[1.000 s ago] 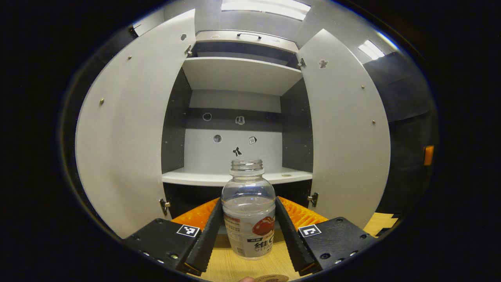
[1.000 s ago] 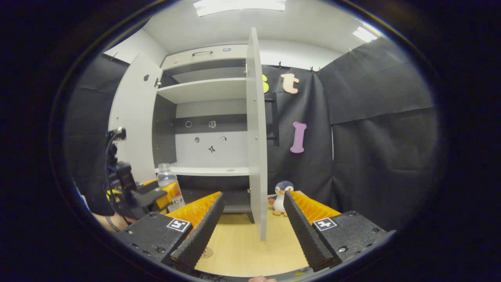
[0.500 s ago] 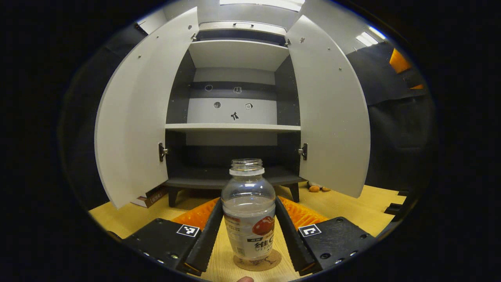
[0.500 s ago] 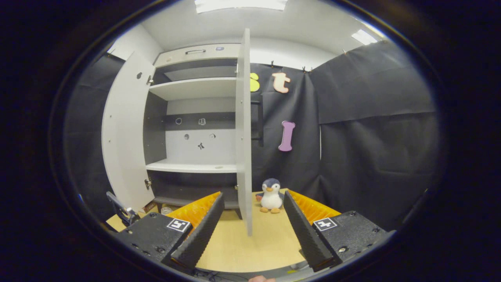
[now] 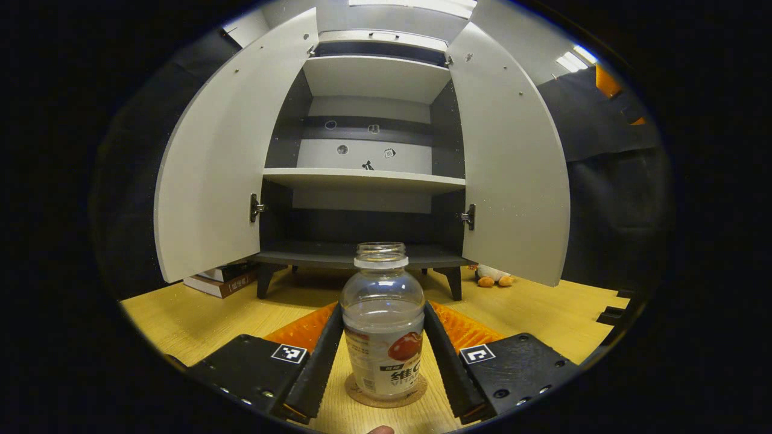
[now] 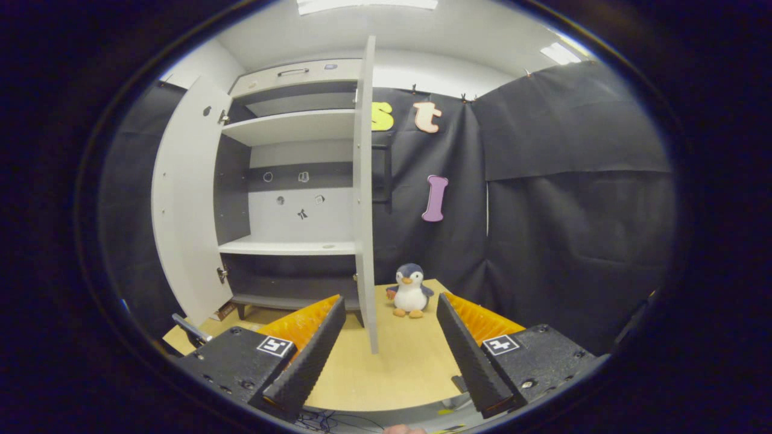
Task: Grasp the bottle in the cabinet with the left hand and place it on the coaster, then close the right door with the right hand and the left door with the left hand.
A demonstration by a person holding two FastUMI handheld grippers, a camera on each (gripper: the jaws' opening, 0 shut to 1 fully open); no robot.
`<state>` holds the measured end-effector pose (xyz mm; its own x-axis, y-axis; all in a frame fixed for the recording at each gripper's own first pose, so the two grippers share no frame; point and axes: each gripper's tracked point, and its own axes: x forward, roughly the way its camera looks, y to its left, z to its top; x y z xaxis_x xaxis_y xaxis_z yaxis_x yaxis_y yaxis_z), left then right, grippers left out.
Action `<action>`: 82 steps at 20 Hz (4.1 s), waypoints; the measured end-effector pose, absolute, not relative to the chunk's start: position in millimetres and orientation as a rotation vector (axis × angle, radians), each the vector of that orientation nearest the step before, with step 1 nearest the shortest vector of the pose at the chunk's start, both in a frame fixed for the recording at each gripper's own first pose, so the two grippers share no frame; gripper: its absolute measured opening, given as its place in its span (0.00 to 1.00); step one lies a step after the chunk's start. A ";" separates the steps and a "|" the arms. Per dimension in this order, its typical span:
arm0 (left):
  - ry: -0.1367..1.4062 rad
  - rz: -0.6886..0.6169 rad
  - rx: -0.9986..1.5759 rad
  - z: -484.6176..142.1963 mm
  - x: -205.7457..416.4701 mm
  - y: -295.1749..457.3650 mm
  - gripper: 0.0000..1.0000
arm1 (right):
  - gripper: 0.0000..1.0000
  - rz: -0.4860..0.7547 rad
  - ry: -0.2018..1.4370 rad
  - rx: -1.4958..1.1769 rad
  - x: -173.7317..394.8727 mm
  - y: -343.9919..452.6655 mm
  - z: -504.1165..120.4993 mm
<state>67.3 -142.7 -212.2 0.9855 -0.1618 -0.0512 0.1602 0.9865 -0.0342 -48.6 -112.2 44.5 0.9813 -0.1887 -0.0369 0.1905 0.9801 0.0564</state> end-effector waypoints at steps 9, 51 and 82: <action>0.021 -0.157 -0.015 -201.0 64.3 -144.1 0.95 | 0.99 -0.186 0.029 0.055 -45.9 -120.8 39.2; 0.027 -0.052 -0.052 -12.3 13.2 -51.1 0.95 | 0.95 -0.078 -0.200 -0.030 128.2 -192.4 184.5; 0.002 -0.003 -0.088 -4.1 2.7 -12.6 0.95 | 0.96 0.090 -0.234 -0.019 80.2 -44.0 162.9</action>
<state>2.7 -12.6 -4.1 1.0000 -0.0029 -0.0014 0.0027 0.9961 -0.0878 80.2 -44.0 162.9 0.9687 0.0909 0.2310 -0.0865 0.9958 -0.0289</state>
